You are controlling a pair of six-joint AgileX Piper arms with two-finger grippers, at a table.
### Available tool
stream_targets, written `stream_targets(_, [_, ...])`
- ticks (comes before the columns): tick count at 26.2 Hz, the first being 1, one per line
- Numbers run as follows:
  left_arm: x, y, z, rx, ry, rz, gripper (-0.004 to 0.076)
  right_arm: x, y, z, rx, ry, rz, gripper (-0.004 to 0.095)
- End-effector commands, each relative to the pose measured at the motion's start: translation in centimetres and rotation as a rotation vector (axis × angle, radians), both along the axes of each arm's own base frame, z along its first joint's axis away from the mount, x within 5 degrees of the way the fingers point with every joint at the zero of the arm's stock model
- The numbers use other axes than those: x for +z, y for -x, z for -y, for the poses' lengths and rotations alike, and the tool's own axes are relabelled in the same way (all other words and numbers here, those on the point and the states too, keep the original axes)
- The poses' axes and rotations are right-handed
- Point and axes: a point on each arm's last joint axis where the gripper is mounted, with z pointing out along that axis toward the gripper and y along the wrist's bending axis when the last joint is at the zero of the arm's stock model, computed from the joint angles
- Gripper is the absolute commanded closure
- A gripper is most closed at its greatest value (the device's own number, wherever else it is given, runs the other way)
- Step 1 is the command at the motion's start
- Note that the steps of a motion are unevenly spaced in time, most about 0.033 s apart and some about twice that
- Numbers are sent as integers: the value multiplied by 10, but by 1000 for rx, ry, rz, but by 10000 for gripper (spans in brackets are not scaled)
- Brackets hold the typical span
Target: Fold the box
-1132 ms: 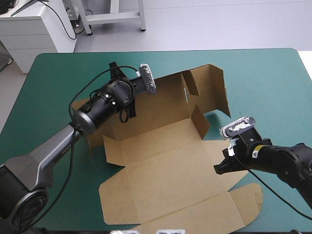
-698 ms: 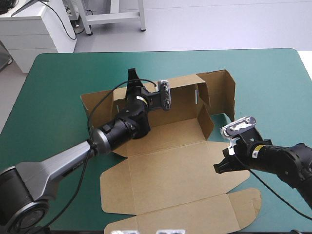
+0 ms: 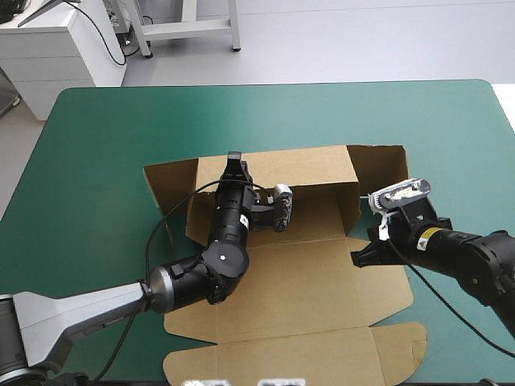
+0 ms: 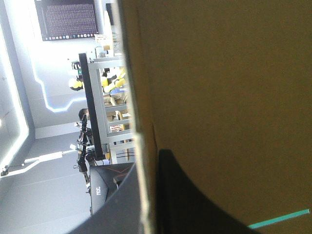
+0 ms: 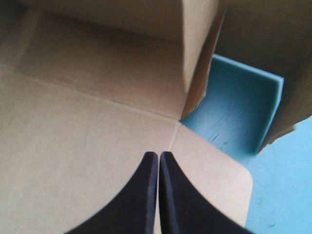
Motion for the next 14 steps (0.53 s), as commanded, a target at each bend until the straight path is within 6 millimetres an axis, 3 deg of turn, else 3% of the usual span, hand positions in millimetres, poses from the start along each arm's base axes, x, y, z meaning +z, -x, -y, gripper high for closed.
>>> stream_targets(1, [19,3,-9,47,25,59,731,41,-14,1,-52,-33,167,910])
stream_targets(4, [18,3,-8,43,24,57,731,81,-48,9,-143,9,231,910])
stream_targets(7, [18,3,-8,41,25,56,731,97,-74,22,-195,27,238,910])
stream_targets(11, [18,3,-8,39,25,56,731,106,-110,44,-232,-10,206,910])
stream_targets(14, [18,3,-8,39,25,56,731,101,-137,58,-194,-93,153,910])
